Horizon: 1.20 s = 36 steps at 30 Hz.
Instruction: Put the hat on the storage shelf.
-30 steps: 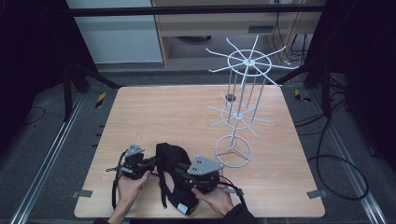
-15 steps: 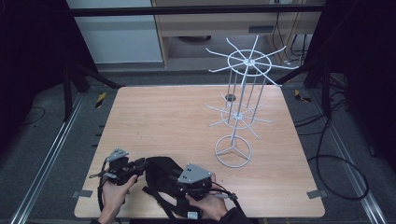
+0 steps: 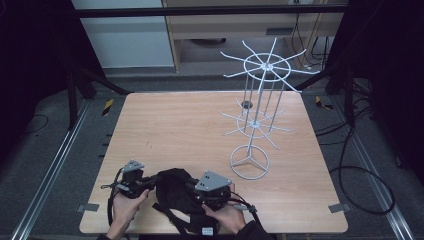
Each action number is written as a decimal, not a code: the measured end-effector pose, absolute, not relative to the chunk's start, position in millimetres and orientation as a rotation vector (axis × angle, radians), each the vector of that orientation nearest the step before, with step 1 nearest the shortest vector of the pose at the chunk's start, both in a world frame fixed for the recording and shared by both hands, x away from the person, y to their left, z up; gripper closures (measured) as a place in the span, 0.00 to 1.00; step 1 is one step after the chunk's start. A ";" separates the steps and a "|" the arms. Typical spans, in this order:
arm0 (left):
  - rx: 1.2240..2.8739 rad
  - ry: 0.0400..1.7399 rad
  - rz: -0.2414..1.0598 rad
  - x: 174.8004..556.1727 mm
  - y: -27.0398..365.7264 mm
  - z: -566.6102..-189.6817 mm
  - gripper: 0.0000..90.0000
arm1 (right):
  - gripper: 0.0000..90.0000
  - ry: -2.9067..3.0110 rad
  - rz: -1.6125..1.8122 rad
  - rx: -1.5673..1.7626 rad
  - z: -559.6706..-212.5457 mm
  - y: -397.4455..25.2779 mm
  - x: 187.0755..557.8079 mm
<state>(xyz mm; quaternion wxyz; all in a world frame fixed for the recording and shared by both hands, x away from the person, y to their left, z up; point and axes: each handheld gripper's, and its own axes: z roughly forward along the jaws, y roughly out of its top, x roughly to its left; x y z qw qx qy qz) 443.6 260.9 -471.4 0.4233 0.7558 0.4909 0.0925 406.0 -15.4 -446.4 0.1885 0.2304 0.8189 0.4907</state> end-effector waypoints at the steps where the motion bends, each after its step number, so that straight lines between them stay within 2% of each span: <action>1: 1.892 1.229 0.232 443.6 260.9 -471.4 0.93 | 0.77 2.304 1.377 0.663 -445.4 -16.6 407.0; 2: 1.879 1.233 0.266 442.5 262.4 -468.6 0.93 | 0.70 2.300 1.377 0.686 -443.6 -18.7 408.6; 5: 1.838 1.239 0.320 439.6 266.1 -464.0 0.94 | 0.60 2.309 1.383 0.730 -439.9 -26.2 409.3; 9: 1.785 1.256 0.363 437.8 270.8 -459.9 0.94 | 0.54 2.356 1.371 0.779 -443.7 -34.9 405.8; 12: 1.752 1.261 0.379 436.8 275.0 -457.4 0.94 | 0.53 2.388 1.339 0.802 -449.6 -37.5 403.6; 13: 1.738 1.259 0.384 436.7 276.9 -455.6 0.94 | 0.55 2.405 1.292 0.834 -456.4 -39.2 404.2; 16: 1.727 1.251 0.397 436.7 276.9 -454.2 0.94 | 0.69 2.442 1.315 0.904 -461.5 -41.6 410.8; 17: 1.724 1.246 0.396 437.2 276.5 -453.8 0.94 | 0.69 2.442 1.315 0.904 -461.5 -41.6 410.8; 18: 1.710 1.237 0.403 438.4 275.6 -453.4 0.94 | 0.81 2.421 1.318 0.916 -459.0 -41.9 413.1; 19: 1.702 1.230 0.395 440.3 274.5 -453.3 0.94 | 0.85 2.398 1.316 0.914 -457.4 -42.1 413.7; 22: 1.717 1.210 0.403 445.6 268.8 -455.6 0.93 | 0.89 2.264 1.319 0.901 -446.9 -45.5 415.5; 26: 1.773 1.226 0.378 454.9 258.3 -466.9 0.92 | 0.90 2.175 1.322 0.801 -438.0 -47.8 410.2; 31: 1.794 1.270 0.343 463.2 256.7 -475.7 0.91 | 0.90 2.213 1.303 0.705 -443.3 -41.4 405.7; 35: 1.795 1.295 0.316 464.7 264.6 -478.2 0.86 | 0.90 2.246 1.240 0.665 -453.5 -32.4 401.5; 36: 1.786 1.280 0.328 460.3 267.7 -474.5 0.80 | 0.90 2.246 1.219 0.688 -455.5 -30.0 401.4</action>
